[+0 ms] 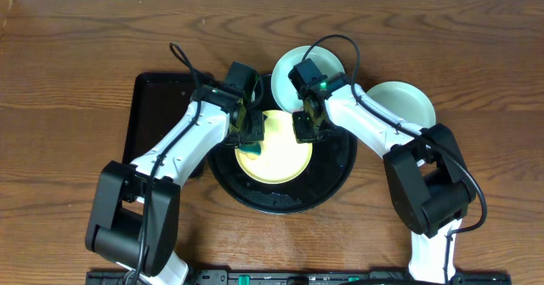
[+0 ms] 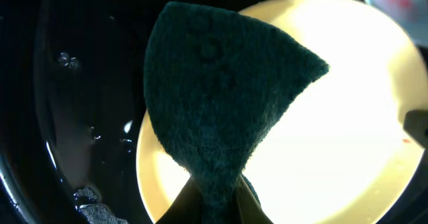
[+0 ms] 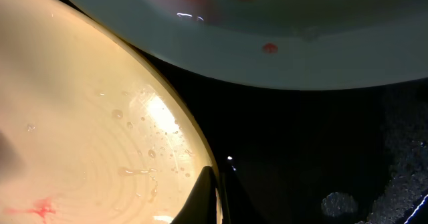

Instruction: Clean dirty plates on tray and stack at the side

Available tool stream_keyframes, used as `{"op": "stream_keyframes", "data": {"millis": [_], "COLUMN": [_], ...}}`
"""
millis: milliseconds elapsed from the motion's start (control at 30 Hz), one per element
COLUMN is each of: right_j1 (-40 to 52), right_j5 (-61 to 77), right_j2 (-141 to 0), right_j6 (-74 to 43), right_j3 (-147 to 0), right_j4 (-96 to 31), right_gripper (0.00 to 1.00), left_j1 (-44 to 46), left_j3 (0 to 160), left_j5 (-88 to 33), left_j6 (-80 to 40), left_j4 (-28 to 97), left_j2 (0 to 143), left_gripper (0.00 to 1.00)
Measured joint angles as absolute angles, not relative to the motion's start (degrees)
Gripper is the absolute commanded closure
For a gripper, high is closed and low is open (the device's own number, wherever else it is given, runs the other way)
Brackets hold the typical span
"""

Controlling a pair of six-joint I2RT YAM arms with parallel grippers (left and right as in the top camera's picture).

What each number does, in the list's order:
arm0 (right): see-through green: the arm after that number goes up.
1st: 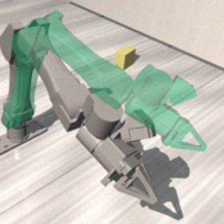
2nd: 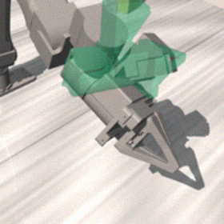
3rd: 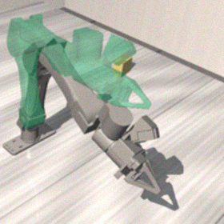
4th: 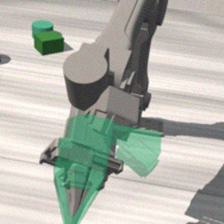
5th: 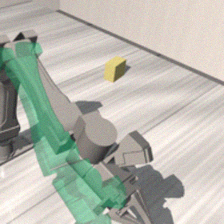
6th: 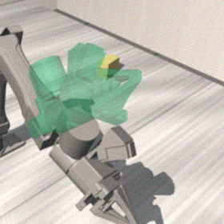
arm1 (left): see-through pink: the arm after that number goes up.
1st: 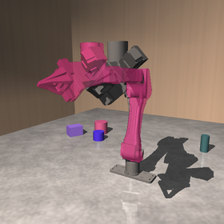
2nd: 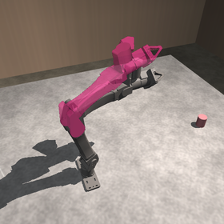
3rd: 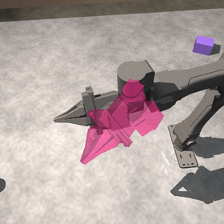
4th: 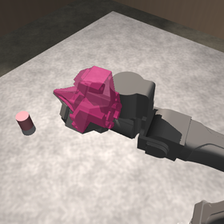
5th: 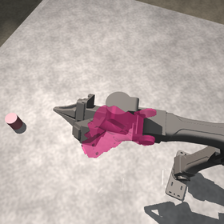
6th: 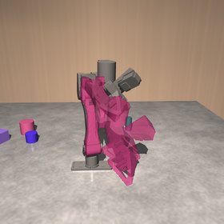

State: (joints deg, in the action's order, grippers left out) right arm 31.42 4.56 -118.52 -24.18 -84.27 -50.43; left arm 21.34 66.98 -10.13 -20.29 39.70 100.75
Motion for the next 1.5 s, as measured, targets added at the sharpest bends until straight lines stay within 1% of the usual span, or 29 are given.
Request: {"op": "stream_keyframes", "data": {"millis": [167, 300, 667, 867, 1067, 1267, 1367, 1500], "right_j1": [31.4, 31.4, 31.4, 31.4, 31.4, 31.5, 31.5, 31.5], "right_j5": [4.4, 4.3, 3.9, 3.8, 3.7, 3.6, 3.7, 3.6], "right_j2": [-118.5, -118.5, -118.5, -118.5, -118.5, -118.5, -118.5, -118.5], "right_j6": [-24.2, -24.2, -24.2, -24.2, -24.2, -24.8, -25.0, -25.1], "right_j3": [-84.3, -84.3, -84.3, -84.3, -84.3, -84.3, -84.3, -84.3], "right_j4": [-50.4, -50.4, -50.4, -50.5, -50.4, -50.2, -50.1, -50.1], "right_gripper": [0.99, 0.99, 0.99, 0.99, 0.99, 0.99, 0.99, 0.99], "left_j1": [21.7, 22.3, 30.1, 29.4, 25.4, 18.2, 17.3, 17.6], "left_j3": [64.1, 61.8, 60.4, 60.3, 60.3, 60.3, 60.3, 60.2], "left_j5": [-10.3, -12.7, -19.6, -20.4, -16.0, -12.5, -14.0, -20.9], "left_j6": [-18.2, -15.4, -2.7, -0.8, -8.7, -23.1, -27.3, -26.3], "left_j4": [39.7, 39.6, 36.8, 36.2, 32.8, 30.8, 29.8, 27.3], "left_j2": [100.7, 100.7, 100.7, 100.7, 100.7, 100.7, 100.7, 100.7], "left_gripper": [0.93, 0.93, 0.93, 0.92, 0.93, 0.92, 0.93, 0.92]}}
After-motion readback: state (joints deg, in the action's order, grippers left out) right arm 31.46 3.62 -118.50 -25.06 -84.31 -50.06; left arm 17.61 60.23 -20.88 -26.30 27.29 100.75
